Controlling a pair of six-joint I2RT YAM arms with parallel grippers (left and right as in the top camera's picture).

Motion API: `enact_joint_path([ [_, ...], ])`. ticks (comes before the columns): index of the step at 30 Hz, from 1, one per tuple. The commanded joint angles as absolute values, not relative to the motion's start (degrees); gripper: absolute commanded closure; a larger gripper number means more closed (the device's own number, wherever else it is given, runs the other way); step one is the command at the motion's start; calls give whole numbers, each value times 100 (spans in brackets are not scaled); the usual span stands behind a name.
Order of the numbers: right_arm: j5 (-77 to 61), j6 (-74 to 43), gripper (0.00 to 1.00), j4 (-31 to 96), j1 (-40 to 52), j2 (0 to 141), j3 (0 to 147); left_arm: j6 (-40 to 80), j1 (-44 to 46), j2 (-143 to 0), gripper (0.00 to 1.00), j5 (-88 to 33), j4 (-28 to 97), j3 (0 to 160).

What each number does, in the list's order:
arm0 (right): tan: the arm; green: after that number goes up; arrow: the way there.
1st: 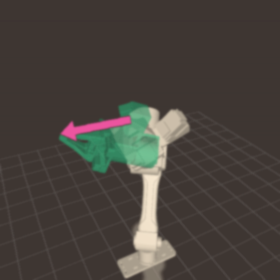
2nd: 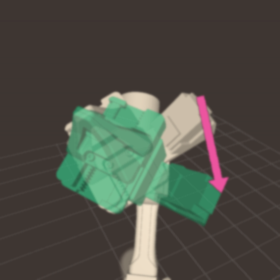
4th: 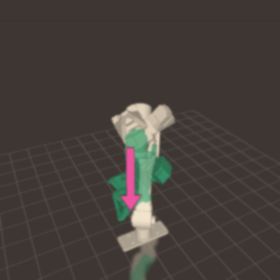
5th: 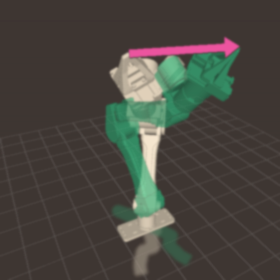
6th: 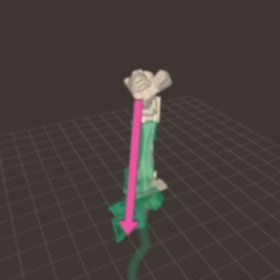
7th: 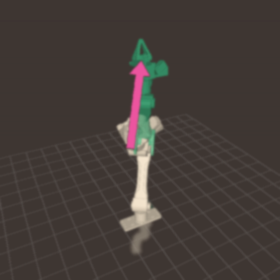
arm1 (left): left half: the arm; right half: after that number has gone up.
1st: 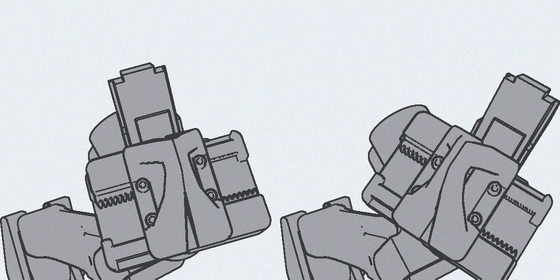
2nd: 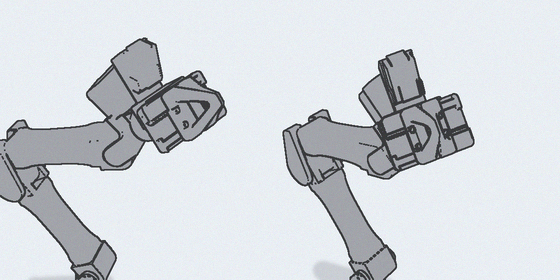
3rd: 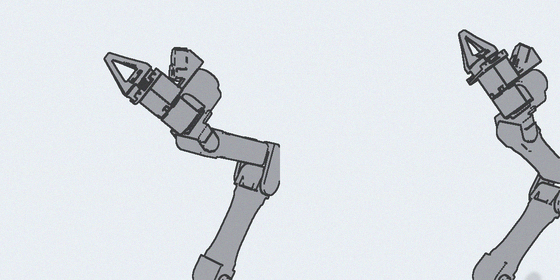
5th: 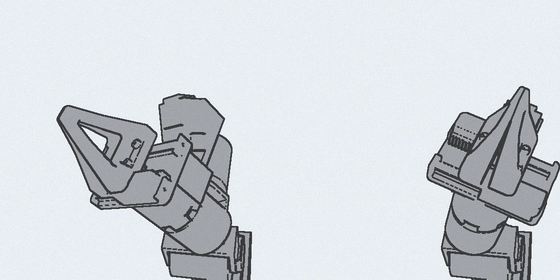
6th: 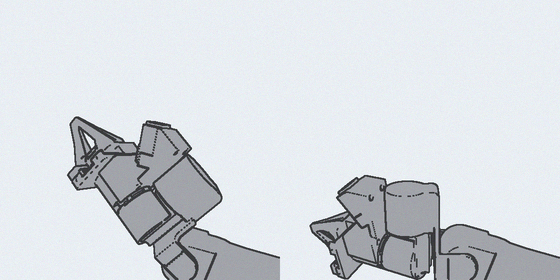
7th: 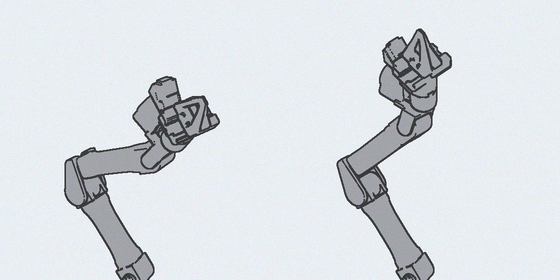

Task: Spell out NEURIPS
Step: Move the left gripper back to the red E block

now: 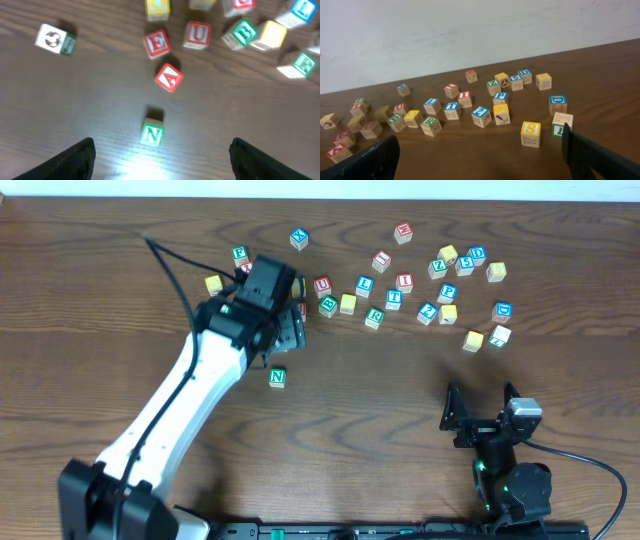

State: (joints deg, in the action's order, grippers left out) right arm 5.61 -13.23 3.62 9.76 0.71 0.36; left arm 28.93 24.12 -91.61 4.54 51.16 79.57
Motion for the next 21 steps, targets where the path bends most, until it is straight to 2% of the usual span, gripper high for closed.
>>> enact_joint_path([
  [1, 543, -1387, 1, 386, 958, 43, 32, 3242, 2375, -9929, 16, 845, 5680, 9056],
  [7, 543, -1387, 1, 384, 958, 43, 32, 3806, 2143, -11078, 16, 821, 6145, 10134],
  [21, 543, -1387, 1, 384, 958, 43, 32, 3785, 1806, -12184, 16, 189, 5655, 10171],
])
